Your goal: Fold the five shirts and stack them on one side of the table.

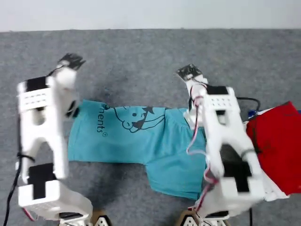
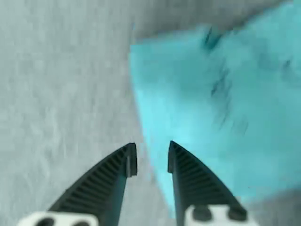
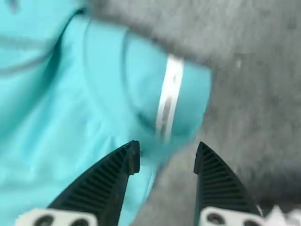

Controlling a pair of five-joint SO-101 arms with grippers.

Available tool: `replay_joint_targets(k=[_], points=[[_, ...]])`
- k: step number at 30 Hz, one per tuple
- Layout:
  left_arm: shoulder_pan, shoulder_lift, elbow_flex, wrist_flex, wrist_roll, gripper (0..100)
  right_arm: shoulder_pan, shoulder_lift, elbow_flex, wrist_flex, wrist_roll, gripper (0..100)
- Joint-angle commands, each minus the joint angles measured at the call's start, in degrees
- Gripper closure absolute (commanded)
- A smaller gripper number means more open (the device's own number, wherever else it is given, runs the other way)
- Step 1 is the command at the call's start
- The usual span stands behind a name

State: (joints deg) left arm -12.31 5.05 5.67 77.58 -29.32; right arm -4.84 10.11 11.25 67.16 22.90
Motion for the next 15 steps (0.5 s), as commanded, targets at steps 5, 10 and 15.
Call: replay_joint_targets(k=[5,10,15], points=[[6.24,4.31,-1.63,-16.53,7.21,88,-0.13,17.71,-21.63,0.22,-2.20,80.1],[6.07,14.95,-2.15,-17.23,7.03,89,-0.75,26.33,-27.60,0.22,-1.93,80.1],[5.54,19.78,-3.74,-18.37,7.12,89,-0.57,29.85,-30.86,1.98,2.11,96.6]])
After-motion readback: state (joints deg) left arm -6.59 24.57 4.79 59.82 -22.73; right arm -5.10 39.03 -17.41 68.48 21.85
